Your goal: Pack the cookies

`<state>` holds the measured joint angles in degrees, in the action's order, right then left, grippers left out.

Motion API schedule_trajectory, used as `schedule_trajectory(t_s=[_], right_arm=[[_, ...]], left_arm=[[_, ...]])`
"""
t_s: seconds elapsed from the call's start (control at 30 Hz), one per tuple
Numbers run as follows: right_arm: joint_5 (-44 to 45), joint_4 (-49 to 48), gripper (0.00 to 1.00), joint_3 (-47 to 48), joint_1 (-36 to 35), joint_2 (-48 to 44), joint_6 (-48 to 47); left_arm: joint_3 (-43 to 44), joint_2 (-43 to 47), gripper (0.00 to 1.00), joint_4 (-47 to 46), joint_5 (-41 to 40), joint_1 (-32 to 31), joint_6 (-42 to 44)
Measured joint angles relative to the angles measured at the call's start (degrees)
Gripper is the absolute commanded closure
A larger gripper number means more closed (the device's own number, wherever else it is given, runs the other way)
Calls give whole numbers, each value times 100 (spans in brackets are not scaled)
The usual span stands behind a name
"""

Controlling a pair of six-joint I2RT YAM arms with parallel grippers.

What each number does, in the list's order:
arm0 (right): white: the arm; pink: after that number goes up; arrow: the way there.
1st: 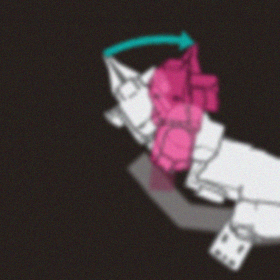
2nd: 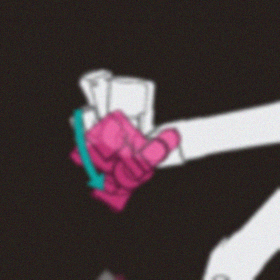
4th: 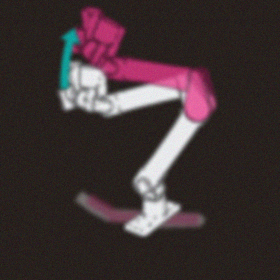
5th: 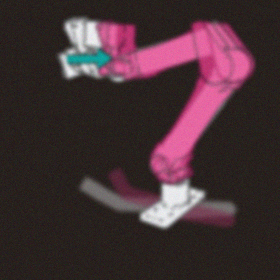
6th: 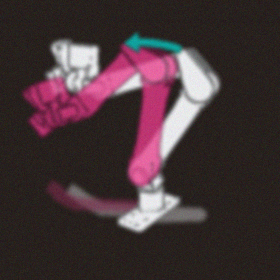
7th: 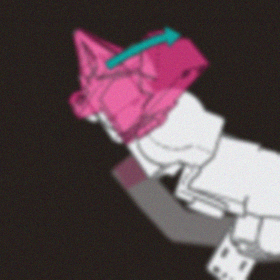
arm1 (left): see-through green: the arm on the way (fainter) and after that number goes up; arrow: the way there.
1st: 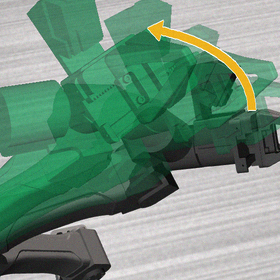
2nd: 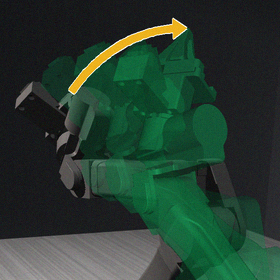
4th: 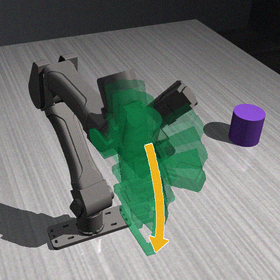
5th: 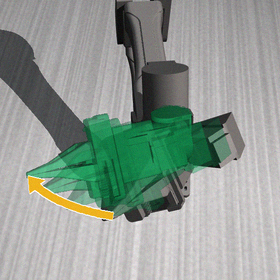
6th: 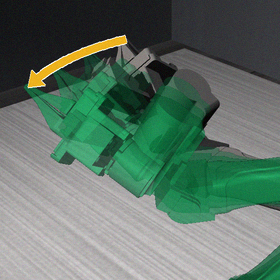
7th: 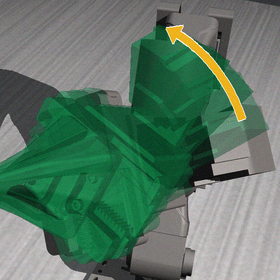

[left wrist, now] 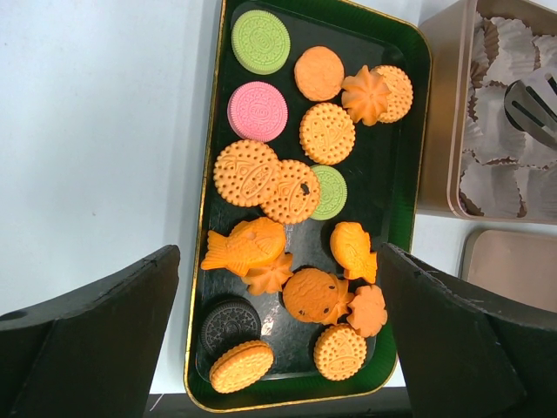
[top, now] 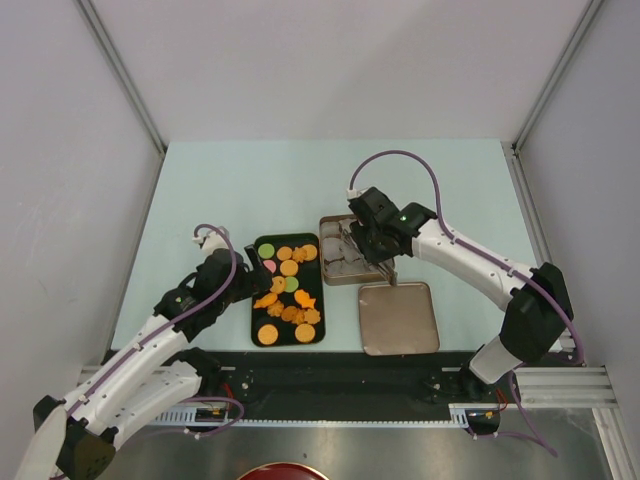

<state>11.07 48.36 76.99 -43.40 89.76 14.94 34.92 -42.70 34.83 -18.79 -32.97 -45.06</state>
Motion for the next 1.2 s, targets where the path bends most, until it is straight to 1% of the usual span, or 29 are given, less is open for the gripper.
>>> schedule_trajectory(t_s=[0.13, 0.17, 0.27, 0.37, 0.73, 0.97, 1.1, 1.2], right_arm=[[0, -26, 60, -24, 0, -11, 4], [-2, -31, 57, -26, 0, -11, 4], [-2, -31, 52, -26, -4, -17, 9], [2, -31, 50, -26, -17, -42, 11], [24, -50, 46, -26, -26, -177, 26], [42, -114, 47, -28, -68, -319, 48], [0, -203, 48, -20, -289, -494, 52], [4, -179, 48, 195, -660, -442, 50]], left_arm=[[0, 0, 0, 0, 2, 0, 0], [0, 0, 0, 0, 2, 0, 2], [0, 0, 0, 0, 7, 0, 2], [0, -7, 0, -2, 13, 0, 2], [0, -44, 0, -9, 70, 0, 2], [0, -39, 0, -9, 96, 0, 2], [0, -39, 0, -9, 96, 0, 2], [0, -39, 0, -11, 98, 0, 0]])
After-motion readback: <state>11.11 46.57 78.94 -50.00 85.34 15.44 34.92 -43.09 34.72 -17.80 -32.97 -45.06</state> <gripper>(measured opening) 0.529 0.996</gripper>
